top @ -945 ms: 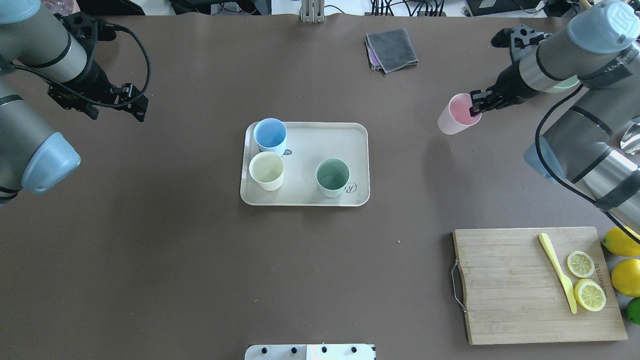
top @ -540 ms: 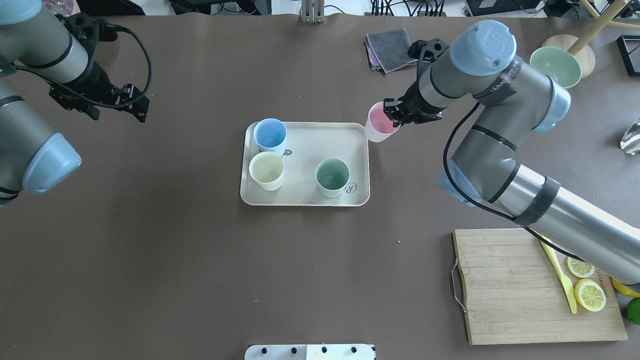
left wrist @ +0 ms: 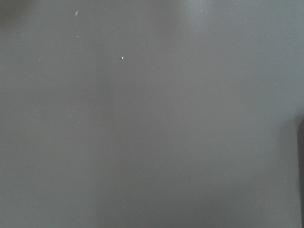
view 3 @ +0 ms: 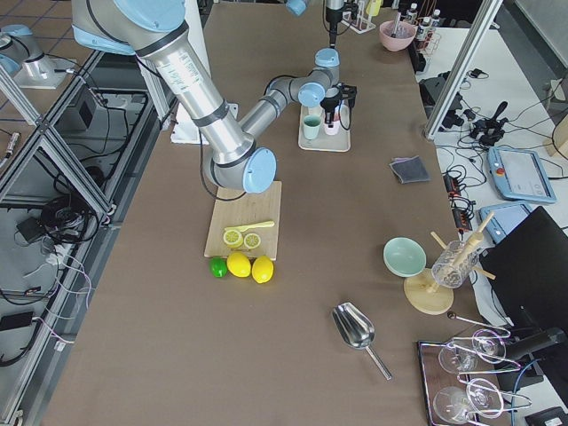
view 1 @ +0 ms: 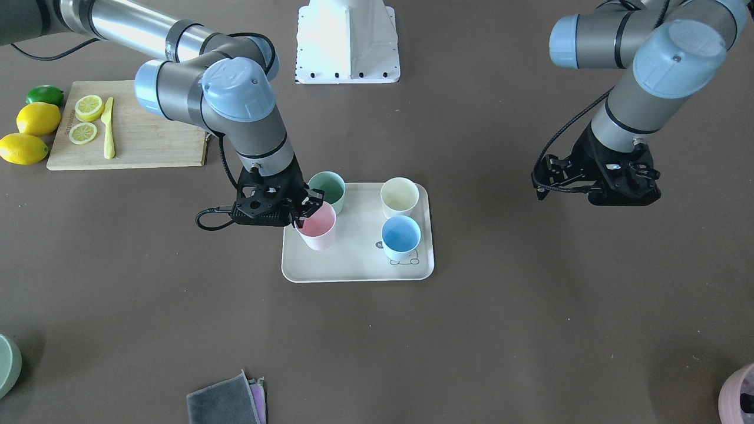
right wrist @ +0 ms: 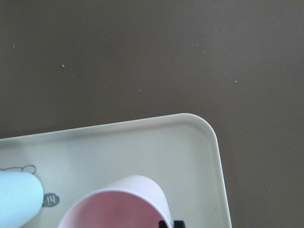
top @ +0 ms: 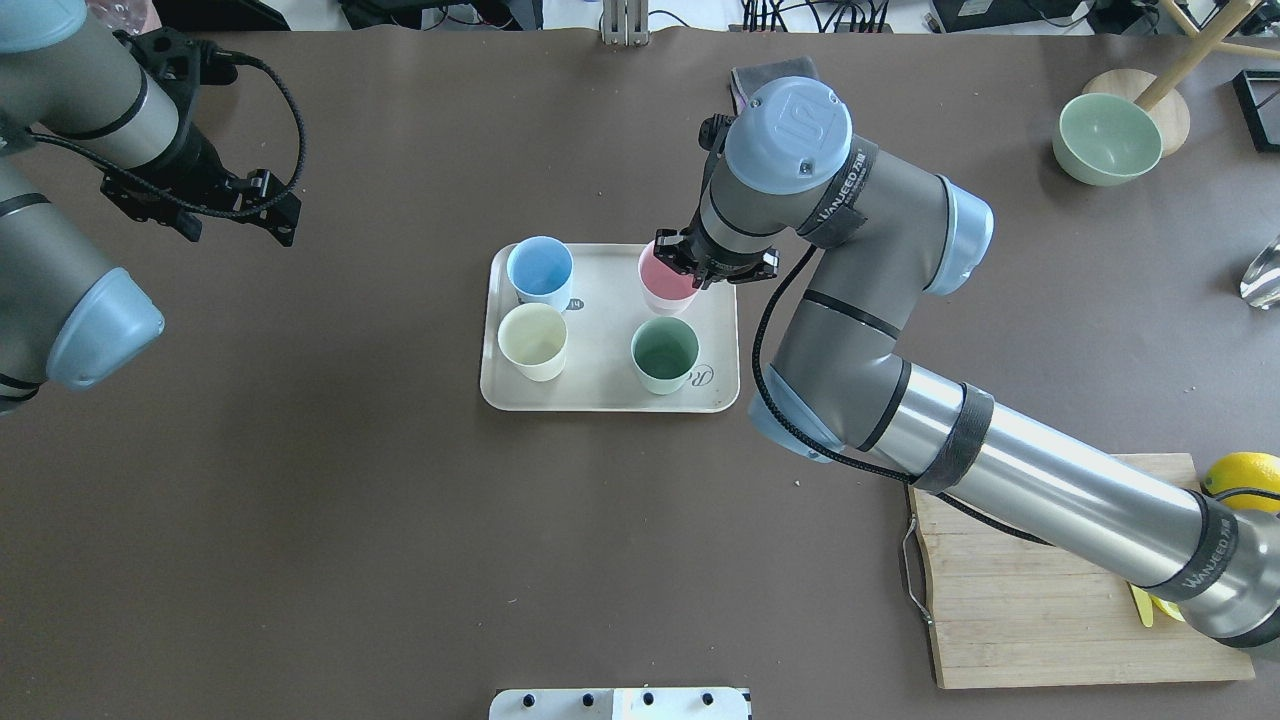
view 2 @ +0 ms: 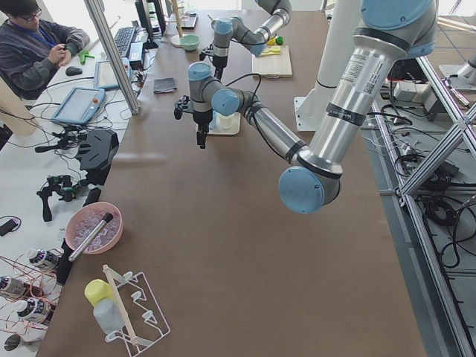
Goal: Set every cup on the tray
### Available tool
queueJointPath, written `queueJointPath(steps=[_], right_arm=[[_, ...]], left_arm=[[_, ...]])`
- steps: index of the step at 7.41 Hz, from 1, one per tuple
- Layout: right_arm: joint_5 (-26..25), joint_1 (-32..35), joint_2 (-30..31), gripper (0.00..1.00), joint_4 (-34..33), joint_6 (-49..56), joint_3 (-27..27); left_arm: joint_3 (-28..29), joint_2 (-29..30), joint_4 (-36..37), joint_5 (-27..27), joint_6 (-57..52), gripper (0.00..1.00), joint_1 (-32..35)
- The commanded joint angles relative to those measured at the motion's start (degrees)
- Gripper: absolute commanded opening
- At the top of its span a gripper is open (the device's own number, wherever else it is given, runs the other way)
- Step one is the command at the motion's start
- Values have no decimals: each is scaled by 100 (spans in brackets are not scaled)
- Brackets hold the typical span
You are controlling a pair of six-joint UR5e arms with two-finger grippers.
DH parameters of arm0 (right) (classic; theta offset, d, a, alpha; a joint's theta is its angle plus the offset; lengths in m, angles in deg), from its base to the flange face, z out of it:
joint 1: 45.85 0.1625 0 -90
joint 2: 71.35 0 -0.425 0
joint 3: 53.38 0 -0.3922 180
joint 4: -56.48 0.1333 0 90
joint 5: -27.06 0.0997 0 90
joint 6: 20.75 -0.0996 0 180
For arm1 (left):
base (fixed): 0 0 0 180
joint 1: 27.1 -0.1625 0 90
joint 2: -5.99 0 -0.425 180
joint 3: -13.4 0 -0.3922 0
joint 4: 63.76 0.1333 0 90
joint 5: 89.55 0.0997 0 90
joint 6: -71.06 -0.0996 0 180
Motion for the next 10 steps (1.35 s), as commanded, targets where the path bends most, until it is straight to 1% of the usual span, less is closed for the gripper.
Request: queueJointPath(steps=[1,2,3,5,6,7,8,9,10], right_arm=[[-16,-18,-38,32,19,75,53],[-24,-18,-38,74,28,119,45],[-94,0,-38,100,37,259,-8],[-8,227,-12,100,-24,549,-227],[237,481,84,100,-155,733,-367],[465,771,276,100,-609,1239,-699],[590,1087,678,100,-1144,2001,-1277],[782,1551,1152,100,-1523,2862,-1779],[1106,2043,1618,100,-1632,3636,-2036]], left_arm=[[4,6,-1,0,1,98,0],[13,-3,-1,0,1,98,-9],[22,-3,-1,0,1,98,-9],[22,-12,-1,0,1,98,-9],[-5,-20,-1,-17,1,98,-9],[-48,-29,34,-35,-34,98,26],[-197,-273,60,-35,-104,98,104],[-468,-667,78,-35,-392,98,296],[-653,-1089,165,-44,-1195,98,777]])
